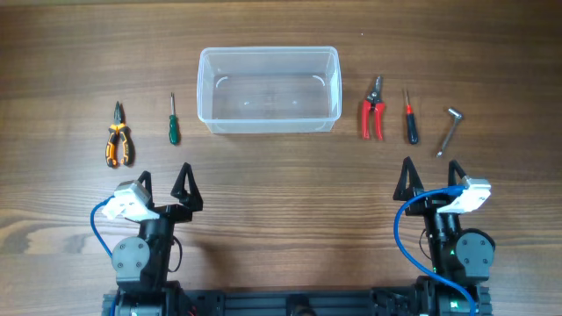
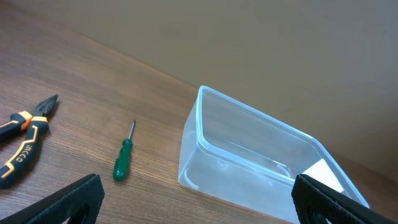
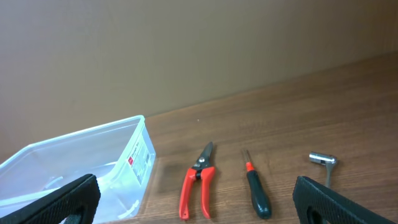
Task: Pack container
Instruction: 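Raise the right gripper and move it toward the silver socket wrench, then lower the right gripper over the socket wrench and align with its shaft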
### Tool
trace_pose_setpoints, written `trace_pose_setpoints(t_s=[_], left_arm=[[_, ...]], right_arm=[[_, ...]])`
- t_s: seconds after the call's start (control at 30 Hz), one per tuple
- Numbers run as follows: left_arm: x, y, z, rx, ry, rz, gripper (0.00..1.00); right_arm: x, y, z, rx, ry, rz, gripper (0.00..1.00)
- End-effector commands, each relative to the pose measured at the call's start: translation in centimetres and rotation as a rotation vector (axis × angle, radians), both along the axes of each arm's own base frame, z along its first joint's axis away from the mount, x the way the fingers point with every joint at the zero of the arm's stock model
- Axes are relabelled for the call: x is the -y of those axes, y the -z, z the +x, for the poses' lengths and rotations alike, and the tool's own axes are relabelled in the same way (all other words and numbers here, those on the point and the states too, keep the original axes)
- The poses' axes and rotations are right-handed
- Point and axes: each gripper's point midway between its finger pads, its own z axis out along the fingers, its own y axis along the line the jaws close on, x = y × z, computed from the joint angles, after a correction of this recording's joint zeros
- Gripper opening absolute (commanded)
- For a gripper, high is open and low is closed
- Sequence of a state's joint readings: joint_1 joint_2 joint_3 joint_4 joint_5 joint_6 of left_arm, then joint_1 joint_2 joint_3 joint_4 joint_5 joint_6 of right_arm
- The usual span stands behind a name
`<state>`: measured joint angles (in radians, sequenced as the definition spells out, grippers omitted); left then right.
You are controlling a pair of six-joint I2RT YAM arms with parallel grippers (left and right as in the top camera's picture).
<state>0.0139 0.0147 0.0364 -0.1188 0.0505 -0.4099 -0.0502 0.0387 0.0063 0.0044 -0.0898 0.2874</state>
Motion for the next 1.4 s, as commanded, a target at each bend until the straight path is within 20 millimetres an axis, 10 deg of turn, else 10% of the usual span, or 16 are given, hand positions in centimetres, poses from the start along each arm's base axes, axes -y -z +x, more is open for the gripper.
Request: trace_pose_setpoints(t_s=[0.0,0.4,0.63,0.97,1.37], left_arm=[[0.2,0.2,0.0,0.001,0.011,-0.014,1.0],[0.2,0.2,0.0,0.001,0.011,-0.014,1.0],[0.2,0.2,0.0,0.001,0.011,-0.014,1.0],[0.2,0.2,0.0,0.001,0.011,-0.014,1.0],[0.2,0.2,0.0,0.001,0.011,-0.014,1.0]], right_arm=[[-0.3,-0.4,-0.1,0.017,-0.017,0.003,1.0],[-0.5,-1.4,0.1,0.04,-0.028,0.154,1.0],[-0.5,-5.8,1.4,-0.001,-0.032,0.051,1.0],[-0.7,-12.0,9.6,-0.392,-0.106,-0.161,1.0],[0.1,-8.4,17.3,-0.739,-0.152,-0.219,1.0]])
